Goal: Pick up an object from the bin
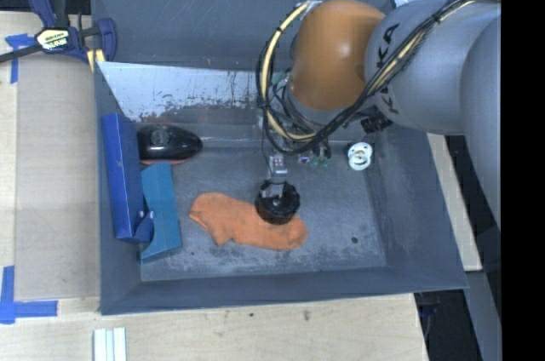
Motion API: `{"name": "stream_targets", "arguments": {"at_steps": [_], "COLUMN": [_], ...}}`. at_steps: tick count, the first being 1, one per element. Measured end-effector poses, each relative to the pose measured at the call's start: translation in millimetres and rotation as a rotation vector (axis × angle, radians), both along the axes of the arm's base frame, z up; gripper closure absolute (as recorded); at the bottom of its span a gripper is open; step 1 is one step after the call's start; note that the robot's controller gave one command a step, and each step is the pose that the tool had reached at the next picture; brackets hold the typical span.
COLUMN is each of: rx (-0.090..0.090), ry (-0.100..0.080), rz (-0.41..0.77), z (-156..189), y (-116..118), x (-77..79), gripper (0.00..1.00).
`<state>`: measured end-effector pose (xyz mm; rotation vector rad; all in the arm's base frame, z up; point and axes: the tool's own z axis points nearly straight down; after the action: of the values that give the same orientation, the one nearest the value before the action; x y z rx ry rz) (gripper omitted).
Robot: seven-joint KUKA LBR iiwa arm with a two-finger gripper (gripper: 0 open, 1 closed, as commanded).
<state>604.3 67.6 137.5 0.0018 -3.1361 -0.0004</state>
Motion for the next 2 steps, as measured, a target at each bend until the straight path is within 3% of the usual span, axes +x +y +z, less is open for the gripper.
{"name": "stream_targets", "arguments": {"at_steps": [1,2], "rx": [0.001,0.001], "ry": [-0.008,-0.012], "rz": [-0.001,-0.067], "z": [5,-26], "y": [0,-4], "x": [1.9,-45.2], "gripper": [0.0,0.0]}}
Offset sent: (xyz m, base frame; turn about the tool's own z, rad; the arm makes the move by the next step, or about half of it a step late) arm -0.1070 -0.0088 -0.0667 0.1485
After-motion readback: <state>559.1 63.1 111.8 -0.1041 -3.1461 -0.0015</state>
